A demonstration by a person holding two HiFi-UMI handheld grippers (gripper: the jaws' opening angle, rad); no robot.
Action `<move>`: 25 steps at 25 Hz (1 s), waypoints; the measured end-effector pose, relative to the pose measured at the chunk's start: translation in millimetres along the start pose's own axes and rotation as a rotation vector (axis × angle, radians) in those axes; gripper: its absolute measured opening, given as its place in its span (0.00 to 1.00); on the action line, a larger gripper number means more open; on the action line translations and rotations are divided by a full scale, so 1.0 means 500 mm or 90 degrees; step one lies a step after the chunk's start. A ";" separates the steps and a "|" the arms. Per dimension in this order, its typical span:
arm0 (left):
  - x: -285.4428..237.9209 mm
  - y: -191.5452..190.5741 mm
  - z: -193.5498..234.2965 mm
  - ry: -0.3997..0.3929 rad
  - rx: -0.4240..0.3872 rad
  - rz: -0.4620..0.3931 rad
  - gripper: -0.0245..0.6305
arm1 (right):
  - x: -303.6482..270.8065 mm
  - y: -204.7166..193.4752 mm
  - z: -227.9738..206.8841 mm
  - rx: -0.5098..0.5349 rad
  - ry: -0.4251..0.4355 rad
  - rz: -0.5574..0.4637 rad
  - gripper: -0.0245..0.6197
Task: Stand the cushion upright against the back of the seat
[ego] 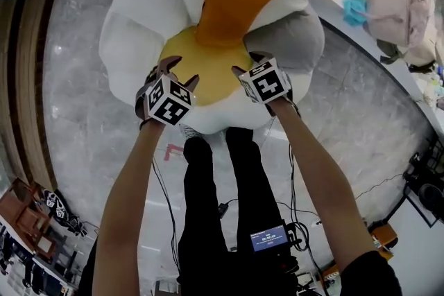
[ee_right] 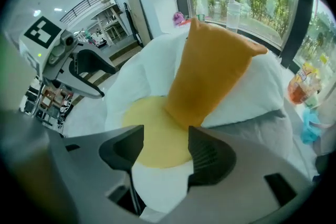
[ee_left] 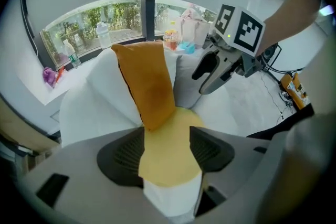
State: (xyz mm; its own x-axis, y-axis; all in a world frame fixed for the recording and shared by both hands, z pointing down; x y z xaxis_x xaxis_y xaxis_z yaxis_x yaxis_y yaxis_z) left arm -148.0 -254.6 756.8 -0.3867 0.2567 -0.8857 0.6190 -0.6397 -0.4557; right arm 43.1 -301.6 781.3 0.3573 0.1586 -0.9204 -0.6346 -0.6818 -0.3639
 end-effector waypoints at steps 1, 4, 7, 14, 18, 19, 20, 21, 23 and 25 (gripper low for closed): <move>0.017 0.004 -0.006 0.003 -0.004 -0.003 0.47 | 0.019 0.002 0.013 0.008 -0.001 -0.005 0.47; 0.076 0.008 -0.037 0.004 -0.022 -0.007 0.45 | 0.081 0.001 0.061 0.039 -0.001 -0.011 0.47; 0.139 0.007 -0.074 0.001 -0.023 -0.001 0.43 | 0.145 -0.008 0.107 0.068 0.002 -0.008 0.46; 0.302 0.016 -0.143 0.012 -0.009 -0.015 0.37 | 0.326 0.000 0.216 0.115 0.009 -0.033 0.41; 0.406 0.029 -0.179 0.021 -0.010 -0.043 0.34 | 0.438 0.009 0.268 0.136 0.002 -0.058 0.39; 0.432 0.034 -0.184 0.025 -0.013 -0.051 0.33 | 0.463 0.014 0.277 0.146 0.001 -0.064 0.39; 0.457 0.039 -0.188 0.029 -0.016 -0.060 0.32 | 0.486 0.017 0.287 0.156 0.000 -0.069 0.37; 0.482 0.042 -0.194 0.031 -0.017 -0.068 0.31 | 0.509 0.019 0.297 0.165 -0.001 -0.074 0.37; 0.528 0.043 -0.210 0.031 -0.020 -0.083 0.28 | 0.553 0.017 0.320 0.178 -0.005 -0.082 0.35; 0.573 0.042 -0.222 0.031 -0.024 -0.096 0.26 | 0.593 0.019 0.343 0.189 -0.011 -0.089 0.33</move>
State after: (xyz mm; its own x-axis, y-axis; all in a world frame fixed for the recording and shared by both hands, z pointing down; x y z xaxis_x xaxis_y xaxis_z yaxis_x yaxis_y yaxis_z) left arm -170.2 -114.1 483.8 -0.4447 0.3834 -0.8095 0.5817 -0.5636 -0.5865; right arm 25.4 -138.6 480.2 0.4451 0.2503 -0.8598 -0.7528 -0.4154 -0.5107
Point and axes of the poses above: the fingertips, and each gripper's own axes: x backward along the fingers, z to its left, y out of its top, the point moved 8 cm from there along x, backward along the fingers, and after that the axes turned 3 degrees about -y, right-handed, at the moved point
